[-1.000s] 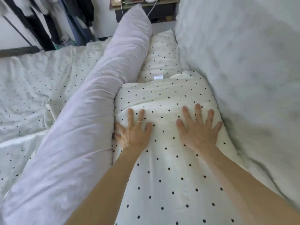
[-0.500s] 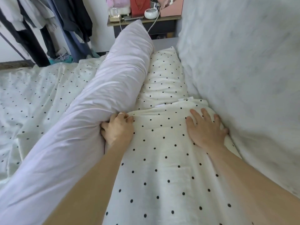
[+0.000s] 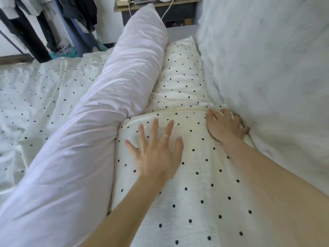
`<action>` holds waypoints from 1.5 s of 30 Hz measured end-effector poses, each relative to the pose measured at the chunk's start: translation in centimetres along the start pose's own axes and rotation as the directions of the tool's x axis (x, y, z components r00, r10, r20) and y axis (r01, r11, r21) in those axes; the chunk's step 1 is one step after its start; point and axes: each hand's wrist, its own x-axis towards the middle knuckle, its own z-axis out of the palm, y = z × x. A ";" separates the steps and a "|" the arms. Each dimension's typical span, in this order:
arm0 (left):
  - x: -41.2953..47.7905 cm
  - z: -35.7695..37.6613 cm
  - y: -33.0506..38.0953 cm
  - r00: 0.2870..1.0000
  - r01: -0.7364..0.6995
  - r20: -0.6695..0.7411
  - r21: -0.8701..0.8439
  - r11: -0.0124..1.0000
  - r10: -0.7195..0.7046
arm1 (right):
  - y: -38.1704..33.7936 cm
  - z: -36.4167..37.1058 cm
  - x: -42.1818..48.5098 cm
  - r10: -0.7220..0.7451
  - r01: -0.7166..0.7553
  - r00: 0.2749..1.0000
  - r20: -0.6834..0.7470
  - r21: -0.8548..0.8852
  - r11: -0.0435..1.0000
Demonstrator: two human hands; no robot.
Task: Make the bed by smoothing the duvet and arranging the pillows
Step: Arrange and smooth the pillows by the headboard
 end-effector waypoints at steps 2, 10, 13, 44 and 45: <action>-1.8 1.9 -0.2 0.998 0.011 0.058 0.077 0.997 -0.015 | -0.5 -0.9 -1.3 0.004 -0.002 0.997 -0.078 0.025 1.000; 0.3 2.9 -1.8 0.985 -0.011 0.175 0.133 0.991 -0.013 | 3.0 1.4 -16.4 -0.419 0.401 0.908 -0.006 -0.276 0.874; 1.6 2.5 -1.9 0.957 -0.017 0.288 0.120 0.993 -0.019 | 5.2 2.5 -14.0 -0.316 0.333 0.943 0.104 -0.307 0.892; -50.1 -14.2 -15.8 0.751 0.082 0.660 -0.117 0.990 0.016 | 17.4 1.6 -63.1 0.030 0.022 0.934 0.357 -0.141 0.990; -51.0 -15.3 -17.0 0.776 0.111 0.631 -0.155 0.982 0.012 | 16.3 2.4 -64.5 -0.004 0.049 0.928 0.373 -0.112 0.992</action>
